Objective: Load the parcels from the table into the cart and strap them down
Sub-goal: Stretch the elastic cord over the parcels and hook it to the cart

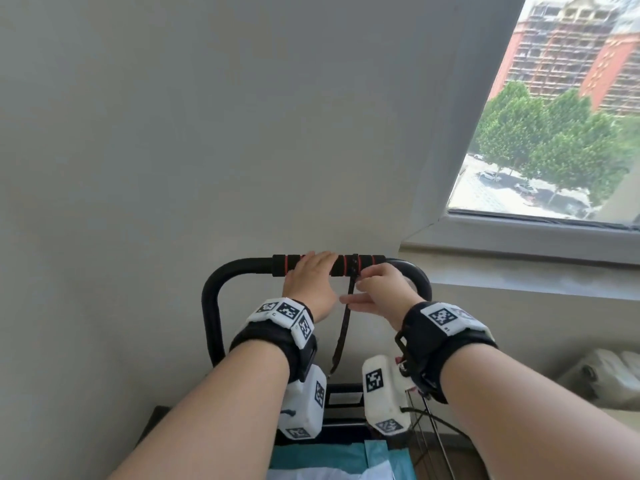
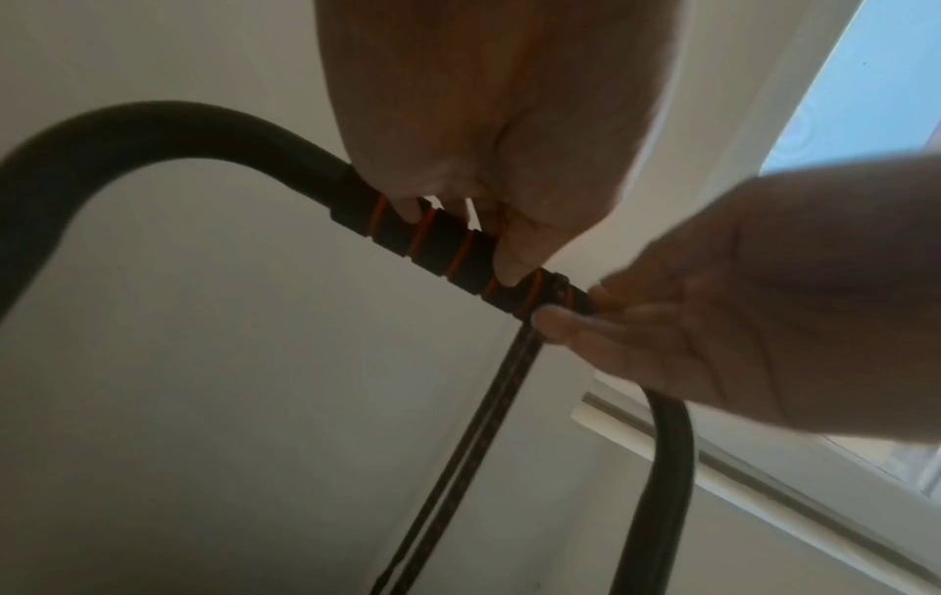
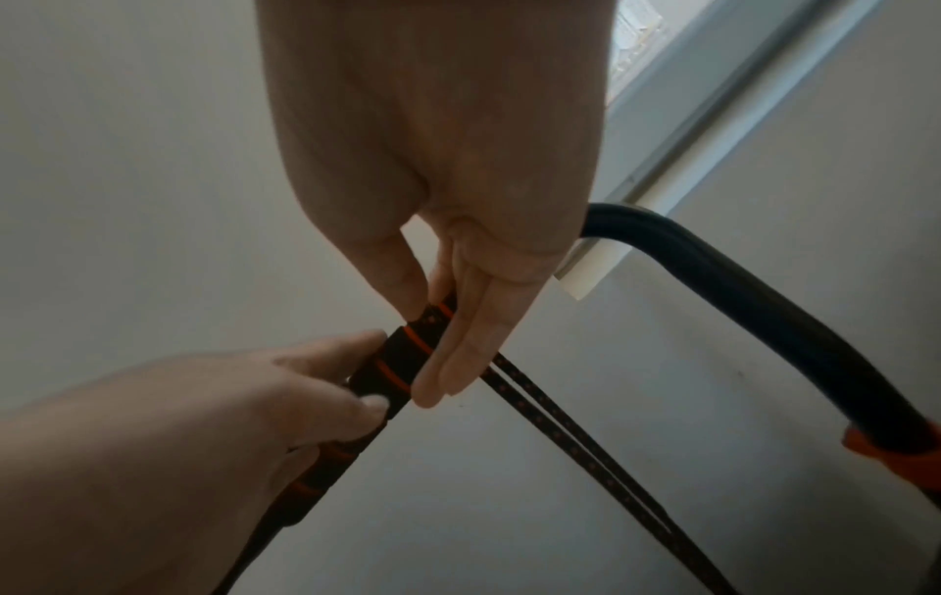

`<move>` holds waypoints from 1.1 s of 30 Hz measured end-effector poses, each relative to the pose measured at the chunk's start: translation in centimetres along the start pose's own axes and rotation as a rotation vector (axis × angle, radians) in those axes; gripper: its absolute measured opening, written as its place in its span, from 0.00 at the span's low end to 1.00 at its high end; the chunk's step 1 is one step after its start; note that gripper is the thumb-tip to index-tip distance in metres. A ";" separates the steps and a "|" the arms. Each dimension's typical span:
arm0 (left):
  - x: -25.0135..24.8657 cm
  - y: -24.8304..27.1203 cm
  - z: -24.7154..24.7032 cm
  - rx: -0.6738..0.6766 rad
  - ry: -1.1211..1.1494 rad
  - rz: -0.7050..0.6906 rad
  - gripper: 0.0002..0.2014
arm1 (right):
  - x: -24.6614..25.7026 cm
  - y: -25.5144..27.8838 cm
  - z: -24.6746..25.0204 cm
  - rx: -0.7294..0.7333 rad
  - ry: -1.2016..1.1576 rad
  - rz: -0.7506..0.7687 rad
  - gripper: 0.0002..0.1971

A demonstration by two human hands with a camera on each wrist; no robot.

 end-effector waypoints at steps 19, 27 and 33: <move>-1.5 3.0 -0.9 -0.055 0.210 -0.011 0.45 | -2.4 7.2 4.2 0.148 0.593 0.162 0.06; -5.3 9.0 -4.7 -0.108 0.611 0.202 0.26 | -4.8 14.9 7.6 0.424 0.834 0.082 0.05; -8.2 12.1 -0.6 -0.397 1.092 0.322 0.11 | -6.5 19.9 10.3 0.509 0.916 0.060 0.09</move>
Point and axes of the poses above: each hand's wrist, its own y-axis away from the middle knuckle, its own z-axis out of the back of the hand, x = y × z, the point moved 5 cm from there along -y, towards the middle knuckle, and after that the axes turned 7 degrees about -z, right-handed, at the moved point
